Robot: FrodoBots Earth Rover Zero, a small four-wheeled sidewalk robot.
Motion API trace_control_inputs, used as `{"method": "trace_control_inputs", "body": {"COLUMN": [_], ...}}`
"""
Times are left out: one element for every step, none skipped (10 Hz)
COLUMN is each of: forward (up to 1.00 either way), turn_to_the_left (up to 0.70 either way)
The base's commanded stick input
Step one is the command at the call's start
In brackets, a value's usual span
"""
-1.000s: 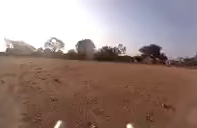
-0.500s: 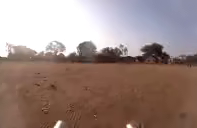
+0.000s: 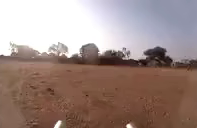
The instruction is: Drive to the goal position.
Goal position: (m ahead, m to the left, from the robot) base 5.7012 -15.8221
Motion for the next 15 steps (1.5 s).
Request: {"method": "trace_control_inputs", "body": {"forward": [0.68, 0.68, 0.68, 0.68, 0.68, 0.68, 0.68, 0.68, 0.68, 0.68, 0.68, 0.68, 0.68, 0.68, 0.68], "turn_to_the_left": [0.00, 0.00, 0.00, 0.00, 0.00, 0.00, 0.00, 0.00, 0.00, 0.00, 0.00, 0.00, 0.00, 0.00, 0.00]}}
